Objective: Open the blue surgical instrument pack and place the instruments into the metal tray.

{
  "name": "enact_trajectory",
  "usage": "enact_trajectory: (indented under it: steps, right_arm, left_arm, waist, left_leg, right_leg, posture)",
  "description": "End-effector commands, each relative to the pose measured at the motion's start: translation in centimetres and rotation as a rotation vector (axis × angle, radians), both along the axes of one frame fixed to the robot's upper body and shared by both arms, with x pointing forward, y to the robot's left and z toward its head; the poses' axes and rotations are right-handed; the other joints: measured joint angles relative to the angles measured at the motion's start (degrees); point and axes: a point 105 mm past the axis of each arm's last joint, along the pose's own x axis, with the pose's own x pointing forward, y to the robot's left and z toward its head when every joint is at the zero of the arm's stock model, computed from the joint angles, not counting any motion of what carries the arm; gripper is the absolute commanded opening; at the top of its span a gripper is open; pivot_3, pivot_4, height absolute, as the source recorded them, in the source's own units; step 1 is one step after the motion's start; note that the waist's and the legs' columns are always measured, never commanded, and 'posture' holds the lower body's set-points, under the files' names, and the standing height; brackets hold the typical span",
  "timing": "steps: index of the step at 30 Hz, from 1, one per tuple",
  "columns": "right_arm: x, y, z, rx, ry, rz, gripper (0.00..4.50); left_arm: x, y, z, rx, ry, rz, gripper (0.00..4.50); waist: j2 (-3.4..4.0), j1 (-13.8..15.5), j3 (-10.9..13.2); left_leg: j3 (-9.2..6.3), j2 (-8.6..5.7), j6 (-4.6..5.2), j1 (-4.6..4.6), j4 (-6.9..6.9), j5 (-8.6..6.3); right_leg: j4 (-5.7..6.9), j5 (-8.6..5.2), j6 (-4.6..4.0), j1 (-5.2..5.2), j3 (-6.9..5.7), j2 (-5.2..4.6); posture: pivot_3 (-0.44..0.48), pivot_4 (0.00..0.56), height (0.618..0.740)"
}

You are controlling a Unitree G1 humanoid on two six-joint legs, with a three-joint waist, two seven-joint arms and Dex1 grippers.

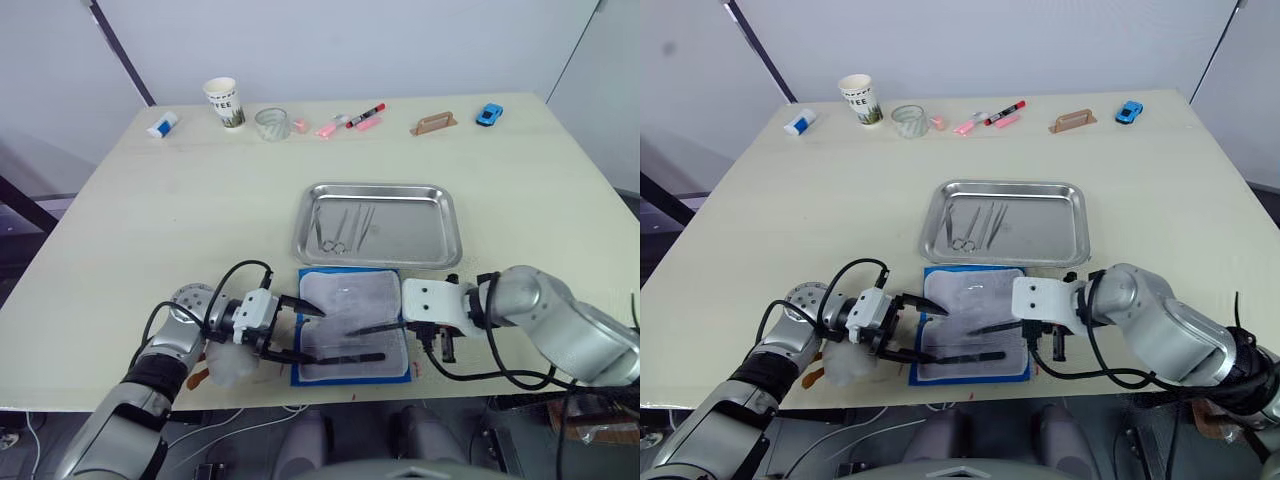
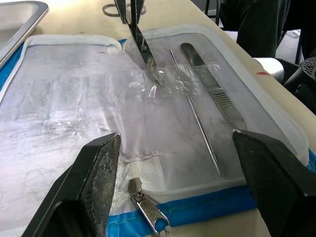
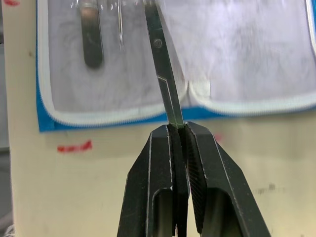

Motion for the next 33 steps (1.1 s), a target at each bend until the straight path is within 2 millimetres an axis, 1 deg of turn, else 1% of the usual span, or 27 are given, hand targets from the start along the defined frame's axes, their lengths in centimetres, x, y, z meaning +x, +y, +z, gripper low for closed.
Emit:
enact_trajectory:
  steps: [1,13,15,17,20,24,29,33]
  right_arm:
    - [-0.1,-0.3,1.6,0.035,-0.058,0.019,0.01]
    - [0.1,-3.6,1.5,0.042,-0.063,-0.047,0.01]
    - [0.2,-3.7,1.8,0.088,-0.059,-0.075,0.01]
    - [0.5,-3.4,2.4,0.174,-0.06,-0.123,0.01]
    - [1.5,-3.0,3.2,0.27,-0.066,-0.209,0.01]
    - [3.5,-2.1,4.3,0.41,-0.071,-0.381,0.01]
    - [7.0,-0.8,5.7,0.564,-0.123,-0.628,0.01]
    - [8.9,0.5,5.6,0.557,-0.133,-0.732,0.01]
  left_arm:
    - [-2.0,0.4,-3.0,0.105,0.109,-0.06,3.83]
    - [-1.9,0.4,-3.0,0.102,0.107,-0.058,3.83]
    - [-1.9,0.3,-3.0,0.102,0.107,-0.058,3.83]
    - [-1.9,0.3,-3.0,0.102,0.106,-0.058,3.83]
    - [-1.8,0.3,-3.0,0.101,0.105,-0.057,3.83]
    - [-1.7,0.2,-3.0,0.099,0.103,-0.057,3.83]
    - [-1.7,0.1,-3.0,0.097,0.104,-0.058,3.83]
    - [-1.7,0.0,-3.1,0.096,0.104,-0.06,3.83]
  waist:
    - [-0.04,0.05,0.04]
    - [-0.09,0.03,0.12]
    - [-0.1,0.07,0.13]
    - [-0.12,0.05,0.14]
    - [-0.13,0.05,0.14]
    - [-0.08,0.07,0.12]
    - [-0.05,0.14,0.1]
    - [0.0,0.22,0.1]
  left_leg:
    - [0.0,0.0,0.0,0.0,0.0,0.0]
    - [0.07,-0.09,0.0,-0.01,0.0,0.0]
    - [0.07,-0.09,0.0,-0.01,0.0,0.0]
    - [0.06,-0.1,0.0,-0.01,-0.01,0.0]
    - [0.08,-0.12,0.0,0.0,-0.01,0.0]
    - [0.04,-0.17,0.0,-0.02,-0.02,0.0]
    - [-0.08,-0.28,0.01,-0.06,-0.02,0.0]
    - [-0.15,-0.42,0.02,-0.1,-0.04,0.01]
  right_leg:
    - [0.0,0.0,0.0,0.0,0.0,0.0]
    - [-0.01,-0.03,0.07,0.0,0.21,0.0]
    - [-0.01,-0.03,0.08,0.0,0.21,0.0]
    - [-0.01,-0.04,0.09,0.0,0.25,0.02]
    - [-0.01,-0.04,0.1,0.01,0.34,0.05]
    - [0.02,-0.03,0.09,0.01,0.42,0.08]
    - [0.03,-0.02,0.07,0.01,0.54,0.13]
    - [0.05,0.0,0.03,0.01,0.67,0.13]
  posture:
    - [0.0,0.15,0.74]
    - [0.0,0.15,0.74]
    - [0.0,0.15,0.74]
    - [0.0,0.15,0.74]
    - [0.0,0.15,0.74]
    - [0.0,0.15,0.74]
    - [0.0,0.15,0.74]
    - [0.0,0.15,0.74]
